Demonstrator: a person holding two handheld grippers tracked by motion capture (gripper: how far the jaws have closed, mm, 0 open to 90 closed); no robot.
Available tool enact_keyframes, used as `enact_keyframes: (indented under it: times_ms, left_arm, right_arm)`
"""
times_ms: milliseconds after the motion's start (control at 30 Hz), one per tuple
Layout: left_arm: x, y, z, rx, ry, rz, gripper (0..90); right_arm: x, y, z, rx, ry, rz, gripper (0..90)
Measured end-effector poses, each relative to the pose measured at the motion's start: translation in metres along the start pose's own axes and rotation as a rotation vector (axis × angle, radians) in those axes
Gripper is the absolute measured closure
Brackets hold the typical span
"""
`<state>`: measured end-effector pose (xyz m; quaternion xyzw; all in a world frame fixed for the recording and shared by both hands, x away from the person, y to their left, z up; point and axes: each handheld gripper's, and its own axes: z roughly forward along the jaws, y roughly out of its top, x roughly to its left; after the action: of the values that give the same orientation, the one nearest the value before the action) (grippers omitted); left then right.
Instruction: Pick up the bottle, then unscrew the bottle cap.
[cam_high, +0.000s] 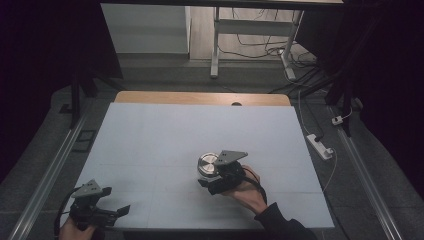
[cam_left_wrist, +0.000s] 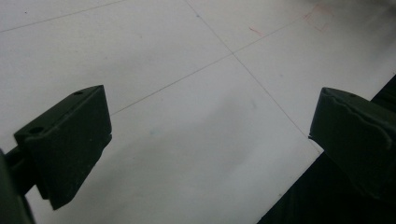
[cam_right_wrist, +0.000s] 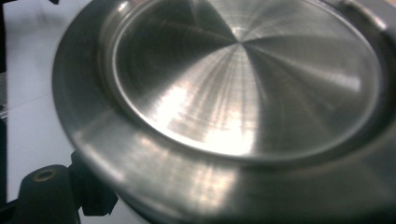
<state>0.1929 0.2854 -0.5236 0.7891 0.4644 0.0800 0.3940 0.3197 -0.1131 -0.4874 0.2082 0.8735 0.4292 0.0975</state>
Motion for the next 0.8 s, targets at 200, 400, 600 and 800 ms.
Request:
enact_keyframes:
  times_ms: [200, 400, 600, 800]
  left_arm:
    - [0.0, 0.0, 0.0, 0.001, -0.001, -0.001, 0.0]
    - [0.0, 0.0, 0.0, 0.004, 0.0, 0.0, 0.0]
    - [0.0, 0.0, 0.001, 0.005, -0.009, -0.002, 0.0]
    - [0.002, 0.0, 0.0, -0.003, -0.038, -0.017, 0.0]
  right_arm:
    - [0.009, 0.002, 0.004, 0.006, 0.028, -0.01, 14.6]
    - [0.018, 0.004, 0.007, 0.008, 0.051, -0.026, 14.6]
    - [0.022, 0.004, 0.008, 0.011, 0.057, -0.035, 14.7]
    - [0.02, 0.004, 0.007, 0.007, 0.053, -0.034, 14.6]
